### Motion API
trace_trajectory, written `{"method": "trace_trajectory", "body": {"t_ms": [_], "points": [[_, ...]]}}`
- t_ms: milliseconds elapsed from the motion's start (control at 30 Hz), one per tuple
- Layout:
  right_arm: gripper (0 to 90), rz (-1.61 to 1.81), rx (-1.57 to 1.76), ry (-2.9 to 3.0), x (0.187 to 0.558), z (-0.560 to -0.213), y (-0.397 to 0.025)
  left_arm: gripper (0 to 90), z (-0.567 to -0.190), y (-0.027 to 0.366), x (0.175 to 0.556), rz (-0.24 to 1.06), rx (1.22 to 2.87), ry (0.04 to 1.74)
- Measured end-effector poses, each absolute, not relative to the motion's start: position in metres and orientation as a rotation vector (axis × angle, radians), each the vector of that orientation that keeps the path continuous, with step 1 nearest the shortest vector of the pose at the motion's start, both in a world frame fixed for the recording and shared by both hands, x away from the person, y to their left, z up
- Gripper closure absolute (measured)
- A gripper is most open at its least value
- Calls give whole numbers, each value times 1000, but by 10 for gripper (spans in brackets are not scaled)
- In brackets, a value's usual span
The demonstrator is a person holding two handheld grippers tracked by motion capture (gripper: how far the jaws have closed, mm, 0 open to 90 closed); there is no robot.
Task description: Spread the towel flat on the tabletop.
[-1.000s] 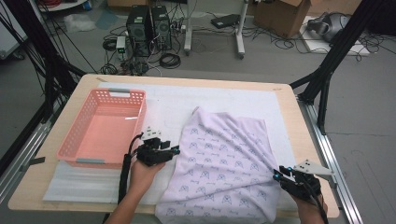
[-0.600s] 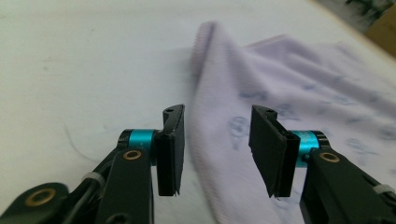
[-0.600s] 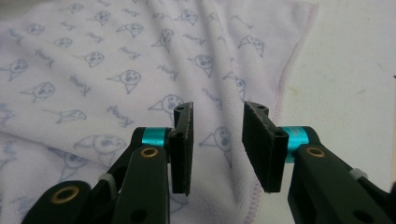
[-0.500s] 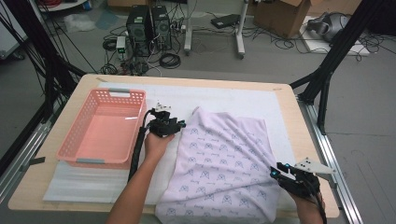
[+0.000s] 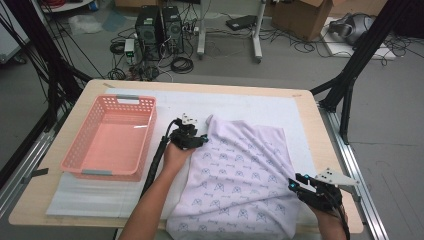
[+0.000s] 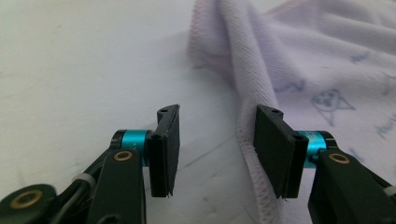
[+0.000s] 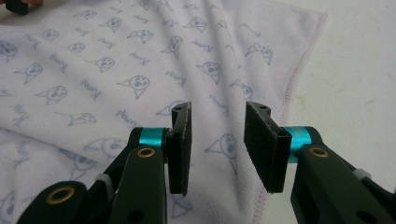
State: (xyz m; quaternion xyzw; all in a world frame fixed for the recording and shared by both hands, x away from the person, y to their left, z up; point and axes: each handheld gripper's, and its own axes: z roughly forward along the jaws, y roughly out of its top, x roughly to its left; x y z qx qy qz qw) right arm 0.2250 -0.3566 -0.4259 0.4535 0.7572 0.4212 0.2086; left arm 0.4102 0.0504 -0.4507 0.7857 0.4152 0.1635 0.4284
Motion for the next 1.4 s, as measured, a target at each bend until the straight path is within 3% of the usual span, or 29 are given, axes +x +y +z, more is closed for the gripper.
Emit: {"method": "trace_trajectory", "body": {"t_ms": [167, 233, 300, 400, 533, 667, 767, 900, 1300, 1367, 1400], "points": [[611, 1172, 1264, 2116, 228, -427, -353, 553, -450, 39, 404, 446, 2038, 937], [611, 1171, 1260, 2121, 229, -427, -351, 652, -451, 37, 403, 404, 2030, 930], [612, 1169, 1258, 2123, 229, -427, -350, 806, -451, 37, 403, 325, 2001, 968], [613, 1174, 1262, 2121, 229, -426, -350, 854, -450, 42, 406, 250, 1945, 1076], [615, 1172, 1260, 2123, 230, -427, -351, 861, -440, 52, 405, 353, 1892, 1155], [615, 1178, 1266, 2114, 230, -426, -352, 860, -431, 67, 407, 478, 1847, 1263], [615, 1184, 1274, 2107, 230, -426, -353, 846, -431, 78, 407, 441, 1823, 1306], [612, 1182, 1299, 2096, 241, -427, -355, 661, -436, 86, 402, 420, 1813, 1298], [506, 1082, 1456, 2102, 339, -450, -326, 542, -433, 96, 400, 341, 1740, 1185], [587, 1033, 1433, 2101, 343, -450, -319, 519, -434, 96, 401, 330, 1725, 1191], [762, 990, 1395, 2119, 342, -448, -318, 510, -435, 96, 402, 331, 1719, 1194]]}}
